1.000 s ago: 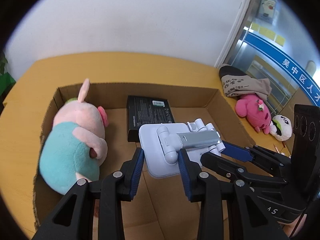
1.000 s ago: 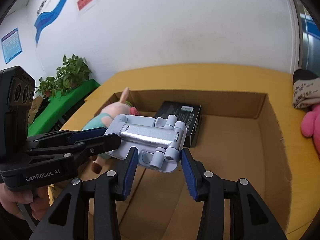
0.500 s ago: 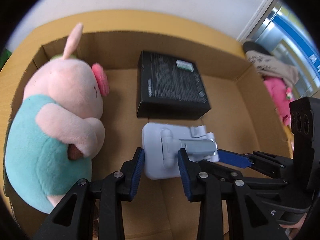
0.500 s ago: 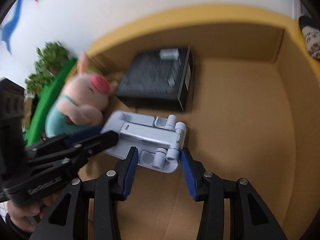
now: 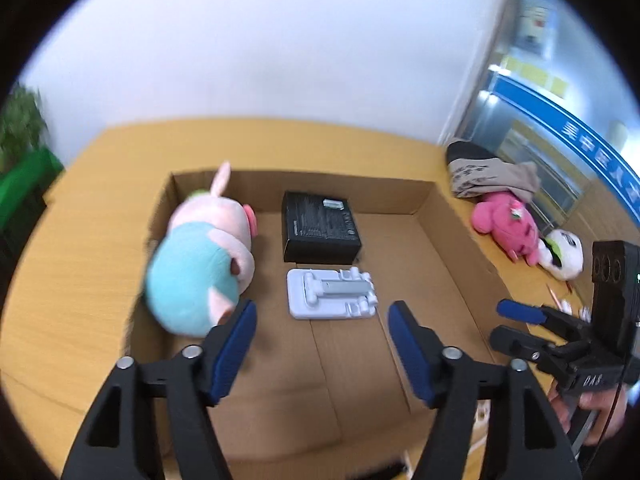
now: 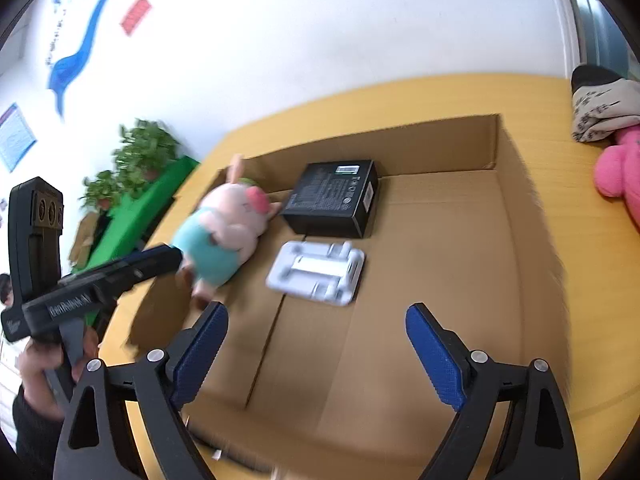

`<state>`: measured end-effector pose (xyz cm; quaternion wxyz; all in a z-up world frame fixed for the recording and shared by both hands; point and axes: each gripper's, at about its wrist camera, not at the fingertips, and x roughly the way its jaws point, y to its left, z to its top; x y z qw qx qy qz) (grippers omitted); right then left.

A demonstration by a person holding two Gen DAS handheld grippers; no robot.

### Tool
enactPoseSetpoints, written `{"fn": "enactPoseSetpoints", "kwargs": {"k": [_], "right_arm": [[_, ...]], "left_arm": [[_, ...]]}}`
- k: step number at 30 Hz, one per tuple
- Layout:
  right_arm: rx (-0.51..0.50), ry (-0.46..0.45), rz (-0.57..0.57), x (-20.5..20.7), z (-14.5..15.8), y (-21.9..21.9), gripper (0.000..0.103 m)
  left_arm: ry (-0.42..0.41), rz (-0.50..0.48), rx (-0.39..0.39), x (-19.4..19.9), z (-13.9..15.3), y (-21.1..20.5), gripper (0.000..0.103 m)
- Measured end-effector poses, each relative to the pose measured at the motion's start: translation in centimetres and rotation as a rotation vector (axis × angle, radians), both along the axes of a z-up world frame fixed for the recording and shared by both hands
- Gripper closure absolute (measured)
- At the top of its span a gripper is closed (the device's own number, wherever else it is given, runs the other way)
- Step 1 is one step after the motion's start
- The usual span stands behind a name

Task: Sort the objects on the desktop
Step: 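Lower the phone stand into the box and open the left gripper, then move the left gripper to the clear phone case and close on its rim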

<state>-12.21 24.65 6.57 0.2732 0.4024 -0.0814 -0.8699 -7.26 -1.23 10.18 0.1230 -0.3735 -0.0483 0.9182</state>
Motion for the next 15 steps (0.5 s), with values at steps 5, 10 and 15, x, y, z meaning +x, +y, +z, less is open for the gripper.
{"fn": "enactPoseSetpoints", "kwargs": {"k": [5,10,15], "right_arm": [[0.059,0.085,-0.013,5.8,-0.2,2.8,0.006],[0.108,0.012,-0.083,8.2,-3.7,5.7,0.086],[0.154,-0.102,-0.056,8.6,-7.6,5.7,0.023]], "left_arm": [[0.082,-0.002,-0.007,5.9,0.3,0.7,0.028],[-0.033,-0.025,0.076,8.0,-2.7,1.9,0.102],[-0.09,-0.074,0.101,10.1,-5.1,4.6,0.082]]}}
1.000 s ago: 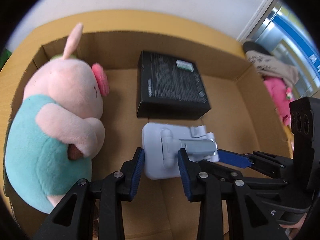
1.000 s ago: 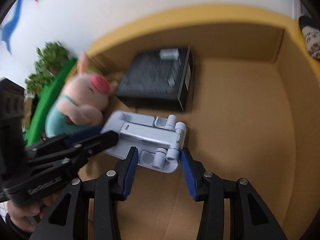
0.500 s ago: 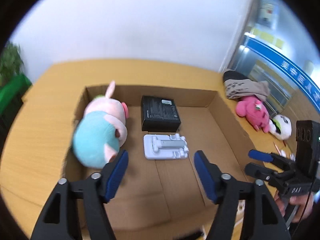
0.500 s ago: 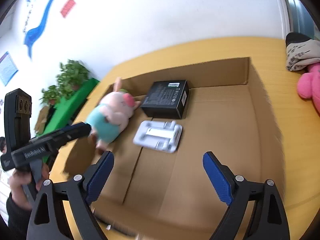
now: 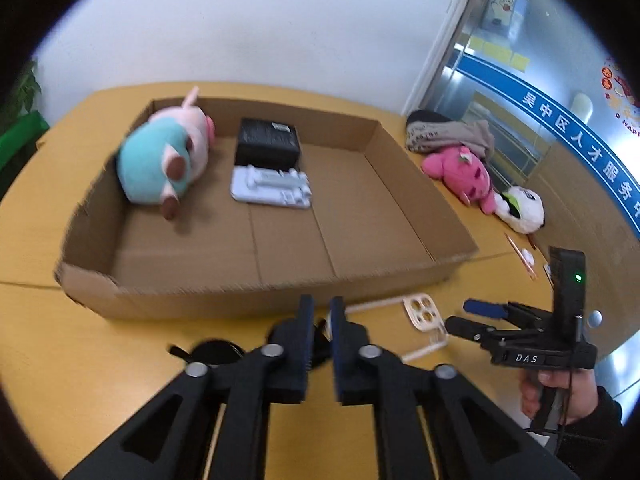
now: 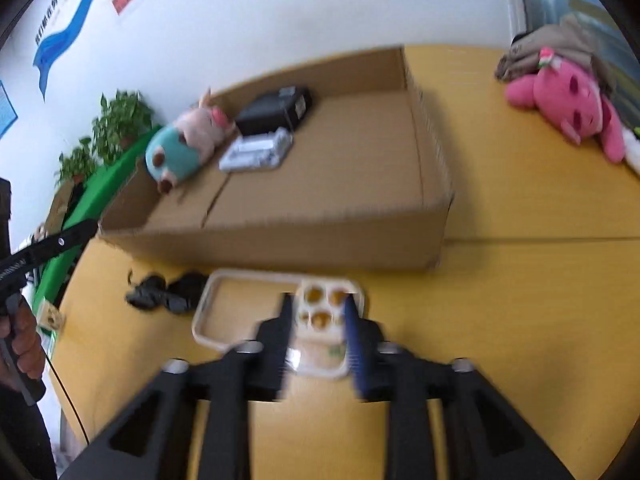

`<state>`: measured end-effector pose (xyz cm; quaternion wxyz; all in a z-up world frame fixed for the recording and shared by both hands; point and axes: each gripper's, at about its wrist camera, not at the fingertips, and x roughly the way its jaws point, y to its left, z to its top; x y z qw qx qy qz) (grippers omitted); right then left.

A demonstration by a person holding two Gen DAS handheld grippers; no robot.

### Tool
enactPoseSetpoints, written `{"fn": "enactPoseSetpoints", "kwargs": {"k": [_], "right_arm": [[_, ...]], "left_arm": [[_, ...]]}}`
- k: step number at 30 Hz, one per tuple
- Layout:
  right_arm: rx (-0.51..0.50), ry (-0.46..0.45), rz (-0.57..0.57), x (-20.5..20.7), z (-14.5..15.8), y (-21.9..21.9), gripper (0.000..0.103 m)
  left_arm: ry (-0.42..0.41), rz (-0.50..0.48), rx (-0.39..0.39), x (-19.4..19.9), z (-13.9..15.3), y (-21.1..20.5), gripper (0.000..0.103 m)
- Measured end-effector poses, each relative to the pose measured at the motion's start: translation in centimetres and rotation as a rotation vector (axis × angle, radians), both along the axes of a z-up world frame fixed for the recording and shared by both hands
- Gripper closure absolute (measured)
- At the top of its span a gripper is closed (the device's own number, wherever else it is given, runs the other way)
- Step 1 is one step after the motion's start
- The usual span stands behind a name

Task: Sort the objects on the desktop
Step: 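Move the left gripper to the clear phone case and close on its rim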

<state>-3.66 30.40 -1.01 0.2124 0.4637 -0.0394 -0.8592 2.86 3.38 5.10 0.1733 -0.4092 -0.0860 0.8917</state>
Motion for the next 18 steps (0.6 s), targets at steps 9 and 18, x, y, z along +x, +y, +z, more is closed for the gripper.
{"fn": "enactPoseSetpoints", "kwargs": {"k": [9,18], "right_arm": [[-0.052,0.018,0.135,-2.8,-3.3,-1.4,0.009],[-0.096,-0.055,0.441,3.5,-3.4,-3.3,0.009]], "left_arm": [[-0.058,-0.065,0.027,3.0,-3.0,2.4,0.058],[-0.078,-0.124,0.047,6.4,-5.0,1.1,0.058]]}}
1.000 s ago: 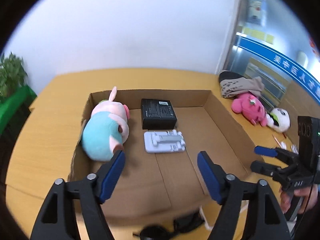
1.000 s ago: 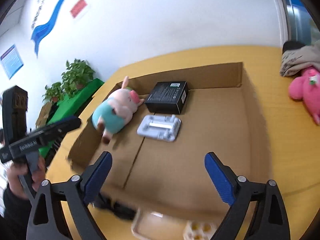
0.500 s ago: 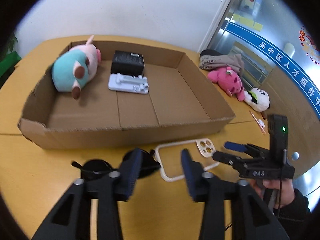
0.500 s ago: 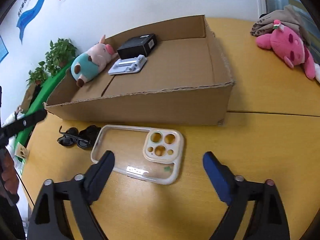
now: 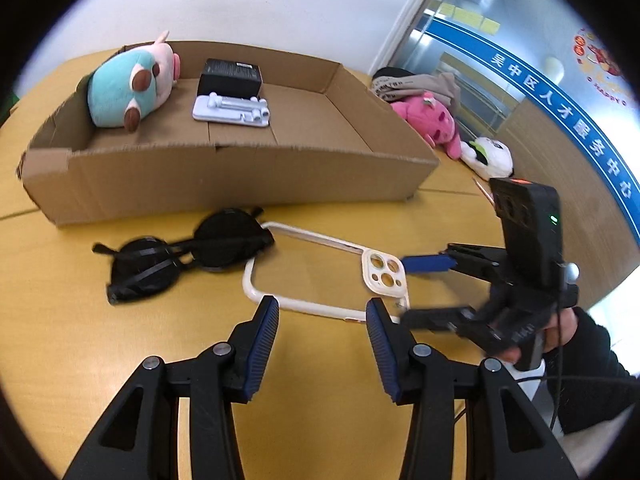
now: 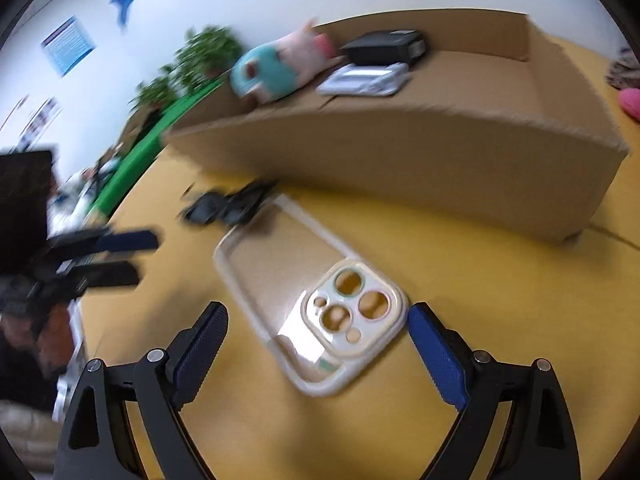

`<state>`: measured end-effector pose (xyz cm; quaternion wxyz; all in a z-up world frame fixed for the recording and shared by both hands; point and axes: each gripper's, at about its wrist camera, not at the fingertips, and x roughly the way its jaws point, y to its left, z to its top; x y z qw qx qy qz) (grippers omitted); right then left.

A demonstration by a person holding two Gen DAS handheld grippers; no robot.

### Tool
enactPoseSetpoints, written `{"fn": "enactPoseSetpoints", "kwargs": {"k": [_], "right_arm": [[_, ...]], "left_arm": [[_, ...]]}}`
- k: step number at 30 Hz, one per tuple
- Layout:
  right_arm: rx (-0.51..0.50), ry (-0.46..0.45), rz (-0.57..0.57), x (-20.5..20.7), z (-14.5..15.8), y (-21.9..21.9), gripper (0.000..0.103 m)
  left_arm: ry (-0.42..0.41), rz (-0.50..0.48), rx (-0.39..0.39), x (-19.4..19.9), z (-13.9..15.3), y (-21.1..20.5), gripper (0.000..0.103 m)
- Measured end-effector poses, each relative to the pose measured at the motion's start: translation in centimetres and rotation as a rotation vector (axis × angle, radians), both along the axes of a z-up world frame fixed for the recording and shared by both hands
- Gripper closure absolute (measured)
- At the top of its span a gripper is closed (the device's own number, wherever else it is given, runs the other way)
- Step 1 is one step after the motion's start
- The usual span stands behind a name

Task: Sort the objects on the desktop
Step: 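Move the left gripper to the clear phone case and close on its rim, then lift the clear phone case with the left gripper toward the cardboard box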

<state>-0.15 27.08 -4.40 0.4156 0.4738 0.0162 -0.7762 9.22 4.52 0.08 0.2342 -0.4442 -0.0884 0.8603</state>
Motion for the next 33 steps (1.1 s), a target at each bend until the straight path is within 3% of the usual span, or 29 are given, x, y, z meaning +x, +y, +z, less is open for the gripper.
{"fn": "enactPoseSetpoints", "kwargs": {"k": [7,11,13,18,24,28,33], "right_arm": [[0.142,0.106,0.047,1.5,-0.5,-2.0,0.008],[0.318,0.244,0.1,2.5,-1.6,-4.8,0.008],[0.29,0.234,0.081,2.8,-1.3,-4.5,0.019],[0.277,0.173,0.011,3.4,-1.3,-3.7,0.019],[0.052,-0.052,-0.156,3.2,-1.1,0.1,0.019],[-0.053,-0.146,-0.236,3.2,-1.5,2.9,0.021],[-0.048,-0.13,-0.244,4.7,-1.4,3.3,0.021]], "left_arm": [[-0.061,0.046,0.051,-0.3,-1.7,-1.4,0.058],[-0.056,0.044,0.045,0.2,-1.8,-1.6,0.058],[-0.063,0.049,0.06,0.3,-1.9,-1.8,0.058],[-0.106,0.048,0.114,-0.1,-2.8,-1.8,0.058],[-0.228,0.034,0.278,-1.4,-5.3,-0.7,0.058],[-0.234,0.044,0.369,-1.7,-5.3,-0.7,0.06],[-0.217,0.027,0.445,-1.7,-4.4,-0.7,0.06]]}}
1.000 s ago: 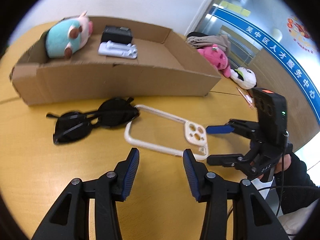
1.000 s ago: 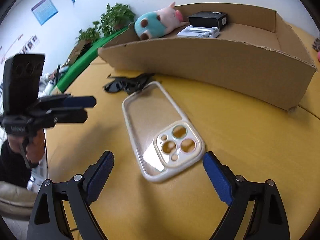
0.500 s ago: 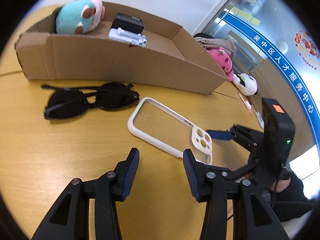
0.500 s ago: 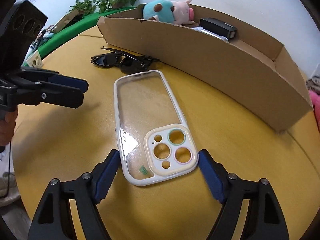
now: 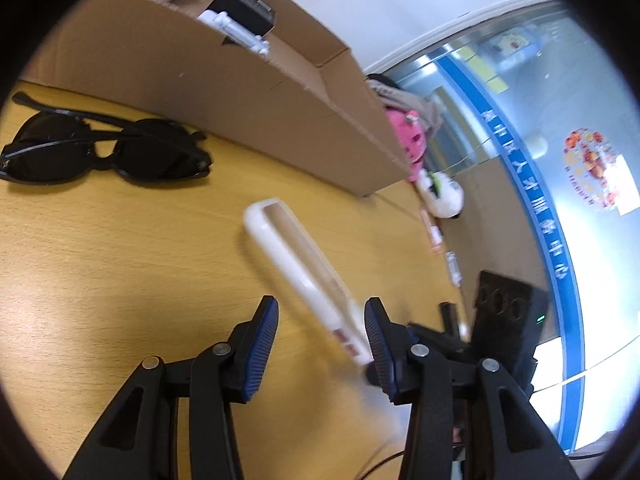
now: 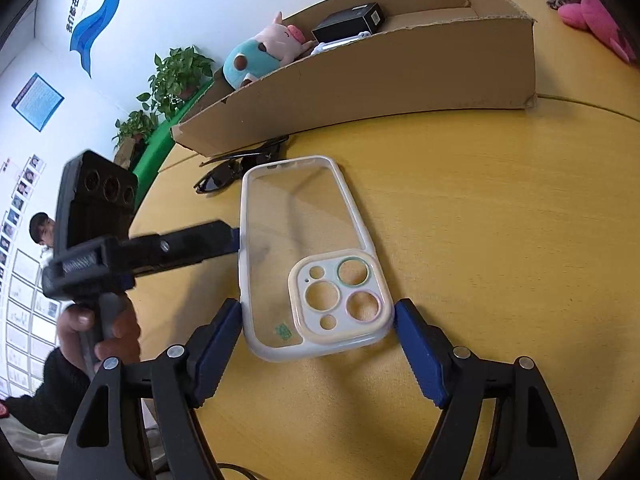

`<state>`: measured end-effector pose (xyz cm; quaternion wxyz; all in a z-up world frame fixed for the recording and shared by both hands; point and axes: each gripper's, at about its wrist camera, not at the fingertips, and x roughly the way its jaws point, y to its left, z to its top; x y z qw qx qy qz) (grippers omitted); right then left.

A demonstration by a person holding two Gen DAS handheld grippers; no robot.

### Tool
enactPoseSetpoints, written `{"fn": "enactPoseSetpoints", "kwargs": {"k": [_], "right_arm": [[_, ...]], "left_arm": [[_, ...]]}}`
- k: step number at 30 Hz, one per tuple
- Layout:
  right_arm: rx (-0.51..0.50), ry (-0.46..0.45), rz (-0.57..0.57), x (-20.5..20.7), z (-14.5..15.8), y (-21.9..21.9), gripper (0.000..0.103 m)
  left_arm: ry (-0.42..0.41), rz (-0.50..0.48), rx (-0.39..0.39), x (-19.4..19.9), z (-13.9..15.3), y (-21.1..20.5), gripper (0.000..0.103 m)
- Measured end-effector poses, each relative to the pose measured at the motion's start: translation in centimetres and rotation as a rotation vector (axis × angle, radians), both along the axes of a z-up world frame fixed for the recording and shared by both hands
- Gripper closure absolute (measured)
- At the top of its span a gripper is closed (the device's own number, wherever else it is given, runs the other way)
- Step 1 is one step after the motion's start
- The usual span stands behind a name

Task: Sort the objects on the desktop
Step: 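Lift the clear phone case with the left gripper toward the cardboard box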

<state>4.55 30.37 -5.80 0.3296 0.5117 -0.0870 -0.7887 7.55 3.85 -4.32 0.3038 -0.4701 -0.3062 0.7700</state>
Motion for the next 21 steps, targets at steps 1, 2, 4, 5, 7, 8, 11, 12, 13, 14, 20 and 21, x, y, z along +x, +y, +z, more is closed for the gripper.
{"fn": "enactPoseSetpoints", "kwargs": {"k": [1,2,4,5,7,8,11,12,13,14,20,21], "right_arm": [[0.01,0.007,-0.002,0.1,0.0,-0.1,0.021],[0.017,0.012,-0.002,0.2,0.2,-0.5,0.021],[0.027,0.019,0.005,0.4,0.2,-1.2,0.021],[0.032,0.021,0.012,0.5,0.2,-1.5,0.021],[0.059,0.038,0.021,0.7,0.3,-2.4,0.021],[0.07,0.045,0.023,0.8,0.4,-2.6,0.021],[0.087,0.058,0.017,1.0,0.3,-2.8,0.022],[0.091,0.062,0.016,1.1,0.2,-2.8,0.022],[0.092,0.063,0.015,1.1,0.2,-2.9,0.022],[0.093,0.064,0.014,1.2,0.2,-2.9,0.022],[0.083,0.122,-0.009,1.9,1.8,-2.6,0.022],[0.082,0.139,-0.014,2.0,2.3,-2.6,0.022]], "left_arm": [[0.003,0.005,0.005,-0.1,0.1,-0.1,0.06],[0.003,0.015,0.004,-0.2,0.1,-0.2,0.06],[-0.004,0.032,-0.013,-0.8,0.1,-0.2,0.06],[-0.007,0.034,-0.032,-1.1,0.1,-0.1,0.06],[-0.016,0.033,-0.086,-1.8,0.0,0.5,0.08],[-0.029,0.028,-0.11,-2.0,-0.2,0.7,0.082],[-0.023,0.026,-0.107,-1.9,-0.1,0.7,0.083],[-0.01,0.02,-0.12,-1.8,0.1,0.9,0.083],[0.0,0.016,-0.126,-1.7,0.4,1.1,0.084],[0.01,0.01,-0.127,-1.7,0.6,1.2,0.084],[0.088,-0.008,-0.13,-1.8,3.4,1.7,0.085],[0.102,-0.01,-0.126,-2.0,4.0,1.9,0.085]]}}
